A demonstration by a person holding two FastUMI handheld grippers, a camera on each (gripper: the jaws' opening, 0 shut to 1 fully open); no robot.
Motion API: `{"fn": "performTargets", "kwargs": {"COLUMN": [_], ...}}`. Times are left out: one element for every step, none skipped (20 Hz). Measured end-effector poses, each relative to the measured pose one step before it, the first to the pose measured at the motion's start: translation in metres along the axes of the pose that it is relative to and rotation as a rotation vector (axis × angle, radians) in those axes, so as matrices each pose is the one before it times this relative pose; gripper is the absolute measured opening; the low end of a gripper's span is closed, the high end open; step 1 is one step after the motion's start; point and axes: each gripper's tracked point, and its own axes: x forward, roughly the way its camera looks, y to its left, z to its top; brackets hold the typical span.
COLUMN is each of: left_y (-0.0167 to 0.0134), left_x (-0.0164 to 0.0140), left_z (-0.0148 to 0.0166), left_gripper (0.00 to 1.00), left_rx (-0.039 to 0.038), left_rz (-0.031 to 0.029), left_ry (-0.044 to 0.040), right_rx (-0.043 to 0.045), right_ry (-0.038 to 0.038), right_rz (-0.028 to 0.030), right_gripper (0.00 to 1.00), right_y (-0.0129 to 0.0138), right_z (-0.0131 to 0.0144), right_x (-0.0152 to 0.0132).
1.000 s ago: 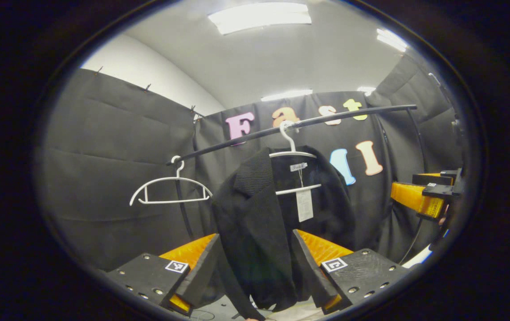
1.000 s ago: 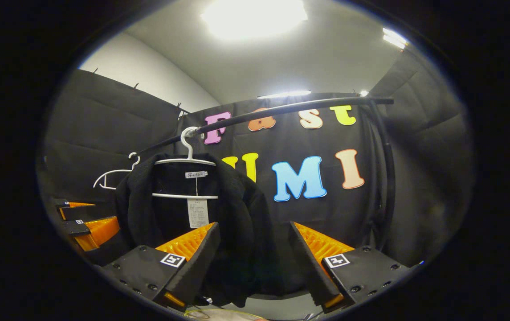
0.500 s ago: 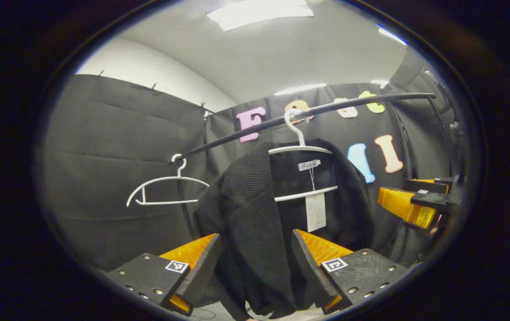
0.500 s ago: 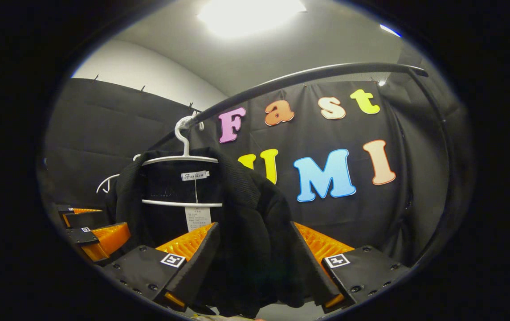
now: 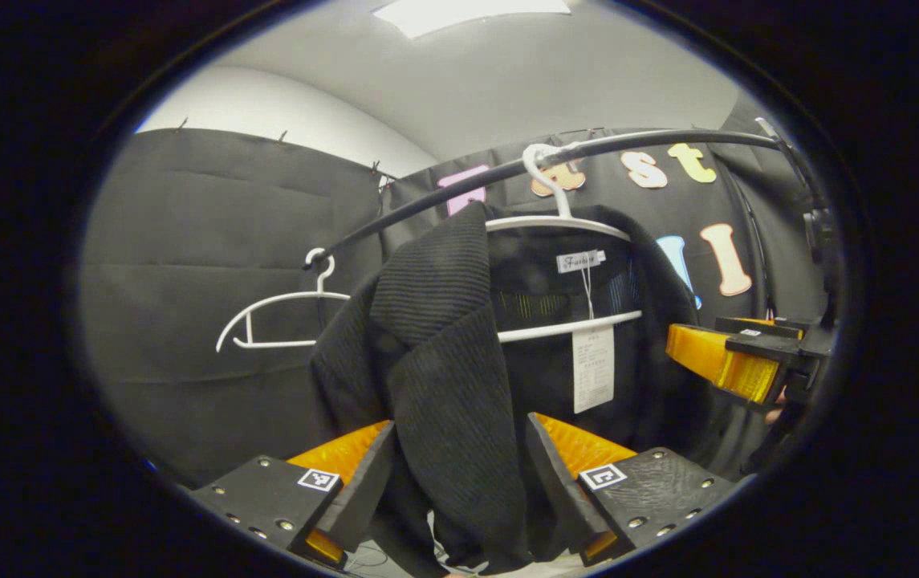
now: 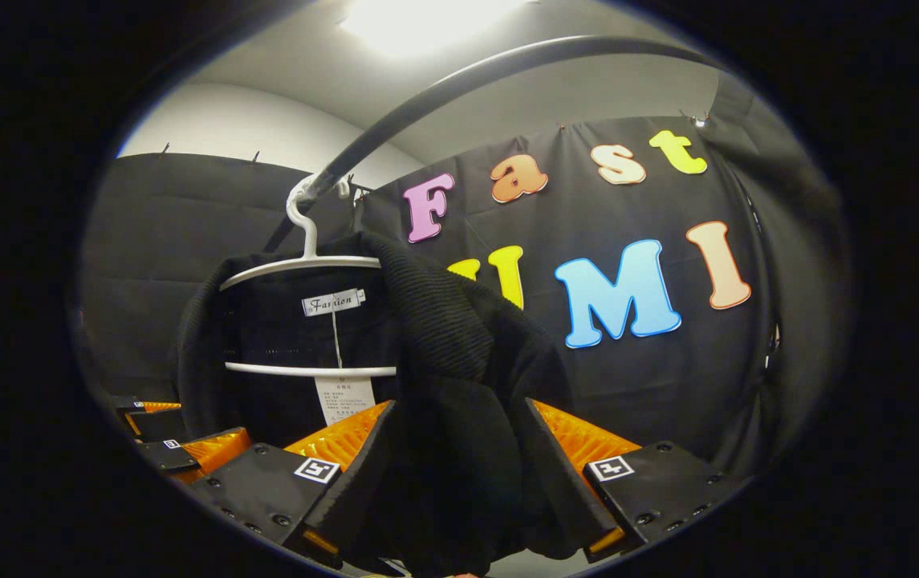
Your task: Grasp the clothes on the hanger with both hands and then place them into the laundry hamper below.
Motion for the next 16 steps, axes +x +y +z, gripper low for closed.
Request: {"fn": "performTargets", "kwargs": {"left_y": [0.00076,0.00009,-0.00007,-0.00100,-0.00123,-0.00024,-0.00034,-0.00147,-0.00008,0.00558,0.00118,0.00184,0.00038,0.00455,0.00242,-0.00141], "left_x": [0.00387,0.00414,0.00340,0.00321,0.00266,0.00219,0.00202,0.00198,0.00019,-0.00059,0.00195,0.00094,-0.00042,-0.00180,0.00034,0.00004], "left_z": [-0.00163,0.00083,0.00053,0.00070,-0.00112,-0.00004,-0.00184,-0.00227,-0.00225,0.00030,0.00037,-0.00147,-0.00048,0.00140,-0.00113,-0.00074], "left_gripper": [0.94,0.94,0.94,0.93,0.93,0.93,0.93,0.93,0.93,0.93,0.78,0.63,0.48,0.45,0.38,0.32], "left_rx": [0.00010,0.00285,0.00531,0.00676,0.01061,0.01287,0.00964,0.01135,0.01099,0.01077,0.00547,0.00021,-0.00034,0.00179,-0.00054,-0.00278], "left_rz": [0.00975,0.00495,0.00634,0.00410,0.00143,0.00806,0.00421,0.00294,0.00331,0.03070,0.00779,0.00237,-0.00018,0.02306,0.00777,-0.01538], "left_ry": [0.00121,-0.00086,-0.00080,0.00130,0.00403,0.00504,0.00547,0.01087,0.00862,-0.00654,-0.00558,-0.00129,-0.00083,-0.00146,0.00355,0.00370], "right_rx": [0.00227,0.00387,0.00411,0.00451,0.00499,0.00509,0.00375,0.00523,0.00833,0.01523,0.01973,0.01354,0.00593,-0.00781,-0.02257,-0.03026], "right_ry": [0.00524,0.00766,0.00722,0.00982,0.01119,0.01090,0.00964,0.01004,0.01278,0.01682,0.01570,0.01093,0.00264,-0.00865,-0.00816,0.00337], "right_rz": [0.00578,0.00769,0.00768,0.00709,0.00652,0.00179,0.00336,-0.00074,0.00367,0.00818,0.00170,-0.00593,-0.00468,-0.01373,-0.03684,0.00917], "right_gripper": [0.97,0.97,0.97,0.97,0.97,0.96,0.96,0.93,0.84,0.79,0.66,0.57,0.44,0.33,0.21,0.09], "right_y": [0.00167,0.00282,0.00194,0.00174,0.00126,0.00153,0.00097,0.00088,0.00132,0.00157,0.00119,-0.00199,-0.00274,-0.00326,-0.00929,0.00155], "right_z": [-0.00194,-0.00303,-0.00206,-0.00297,-0.00268,-0.00243,-0.00152,-0.00358,-0.00355,-0.00427,-0.00363,-0.00254,-0.00020,0.00023,0.00355,0.00035], "right_x": [0.00534,0.00651,0.00484,0.00449,0.00392,0.00342,0.00109,0.00279,0.00080,0.00113,0.00174,0.00144,-0.00058,0.00235,-0.00119,-0.00075]}}
